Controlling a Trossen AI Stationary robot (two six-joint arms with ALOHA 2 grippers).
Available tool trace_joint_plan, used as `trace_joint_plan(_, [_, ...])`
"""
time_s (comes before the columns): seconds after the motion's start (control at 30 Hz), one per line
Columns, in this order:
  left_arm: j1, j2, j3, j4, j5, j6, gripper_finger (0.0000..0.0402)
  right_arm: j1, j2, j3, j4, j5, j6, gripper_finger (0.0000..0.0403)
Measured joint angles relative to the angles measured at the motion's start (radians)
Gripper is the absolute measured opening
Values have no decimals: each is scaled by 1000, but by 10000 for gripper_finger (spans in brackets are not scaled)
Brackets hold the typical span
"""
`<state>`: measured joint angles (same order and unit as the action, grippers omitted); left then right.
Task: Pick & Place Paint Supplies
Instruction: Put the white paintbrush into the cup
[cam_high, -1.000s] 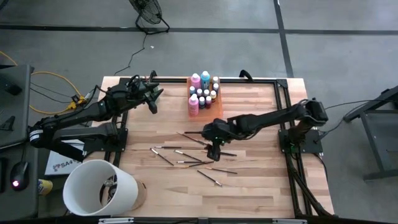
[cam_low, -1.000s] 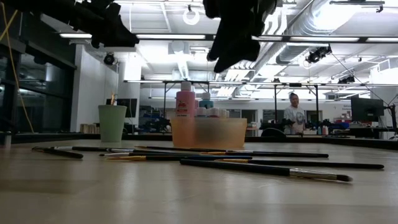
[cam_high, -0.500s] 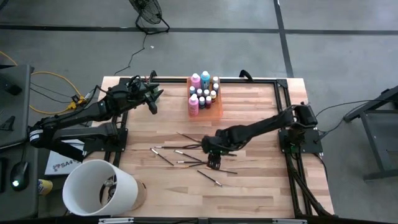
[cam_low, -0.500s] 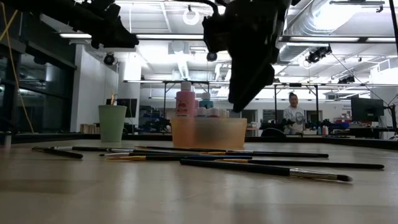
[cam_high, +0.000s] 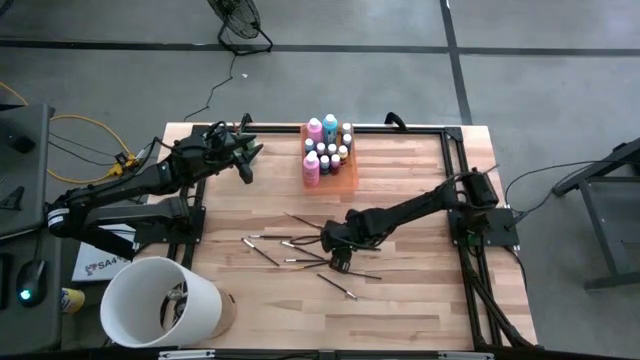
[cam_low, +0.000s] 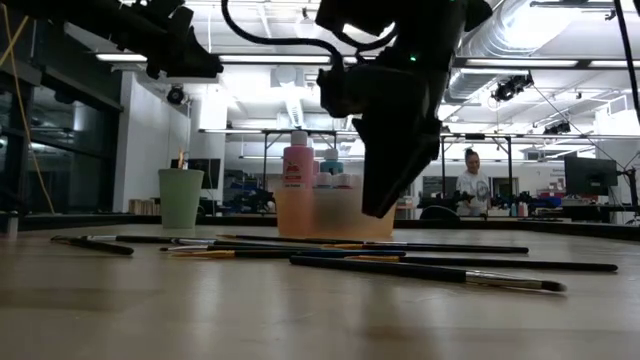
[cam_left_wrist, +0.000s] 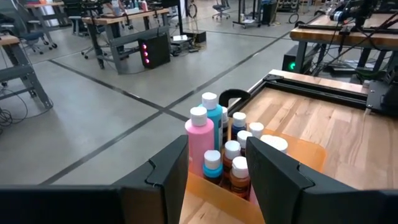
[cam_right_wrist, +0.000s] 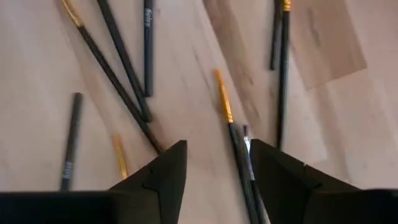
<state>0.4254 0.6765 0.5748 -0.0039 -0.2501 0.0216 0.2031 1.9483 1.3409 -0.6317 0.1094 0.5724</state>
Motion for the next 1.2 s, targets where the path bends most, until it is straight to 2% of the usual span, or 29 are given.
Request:
trace_joint_plan(0.23, [0, 0, 0, 0, 0, 0, 157, -2, 29, 2, 19, -35, 0, 146])
trace_joint_plan(0.63, [0, 0, 0, 0, 0, 0, 157, -3, 40, 1, 15, -28, -39, 121])
trace_joint_plan(0.83, [0, 0, 0, -3, -1, 0, 157, -11, 41, 1, 22, 19, -47, 109])
trace_joint_plan(1.2, [0, 0, 0, -7, -1, 5, 157, -41, 54, 1, 22, 11, -60, 90])
